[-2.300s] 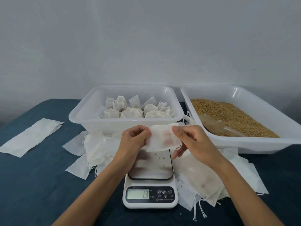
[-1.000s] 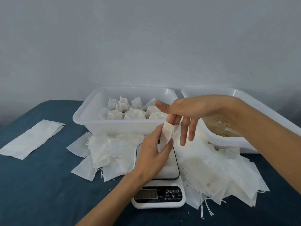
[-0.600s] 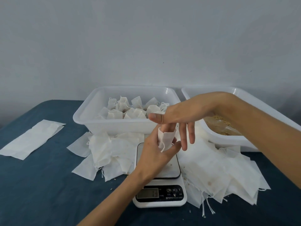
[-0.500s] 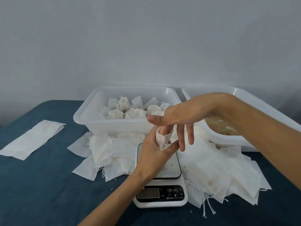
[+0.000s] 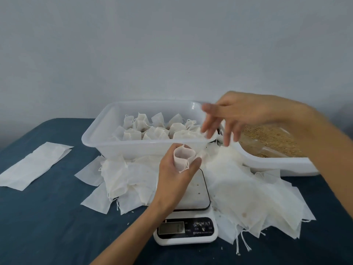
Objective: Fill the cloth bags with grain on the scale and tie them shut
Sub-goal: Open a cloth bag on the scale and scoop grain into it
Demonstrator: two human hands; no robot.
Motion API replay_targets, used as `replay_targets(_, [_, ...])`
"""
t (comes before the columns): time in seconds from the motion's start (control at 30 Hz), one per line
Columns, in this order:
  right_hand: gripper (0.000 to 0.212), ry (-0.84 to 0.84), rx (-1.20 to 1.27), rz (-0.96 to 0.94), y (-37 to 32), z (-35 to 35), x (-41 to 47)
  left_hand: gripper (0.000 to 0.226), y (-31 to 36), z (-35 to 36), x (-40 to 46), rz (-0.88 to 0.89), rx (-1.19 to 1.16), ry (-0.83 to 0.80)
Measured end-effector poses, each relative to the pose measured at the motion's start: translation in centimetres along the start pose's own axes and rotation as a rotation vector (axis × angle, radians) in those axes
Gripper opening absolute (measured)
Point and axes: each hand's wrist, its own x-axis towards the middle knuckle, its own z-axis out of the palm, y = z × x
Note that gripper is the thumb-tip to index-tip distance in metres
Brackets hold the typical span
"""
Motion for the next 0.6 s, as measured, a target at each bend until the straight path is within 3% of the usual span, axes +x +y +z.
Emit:
replay_targets(0.07, [0.044,0.270,-0.097,0.096,4.4,-1.5,-1.4,0.017,0.1,0.1,0.0,0.003,-0.017,-0.005])
replay_targets(0.13, [0.021,0.393,-0.310,0.328,9.5,-2.7,-2.6,0.017,-0.1,0.2,0.1,0.000,-0.018,-0.018])
replay_targets(0.2, [0.029,0.293,-0.511,0.533,13.9,-2.6,-3.2,0.022,-0.3,0.3,0.3,-0.015,-0.014,-0.031])
replay_targets(0.27, [0.042,0.223,-0.536,0.623,16.8,-1.9,-3.5,0.024,-0.2,0.6,0.9,-0.024,-0.021,-0.038])
replay_targets(0.47, [0.021,0.259,-0.572,0.651,20.3,-0.5,-2.4,0.021,0.4,2.4,2.6,-0.028,-0.107,-0.088])
replay_targets(0.6, [0.029,0.381,-0.599,0.633,21.7,-2.0,-1.7,0.017,-0.7,1.9,2.7,-0.032,-0.082,-0.063])
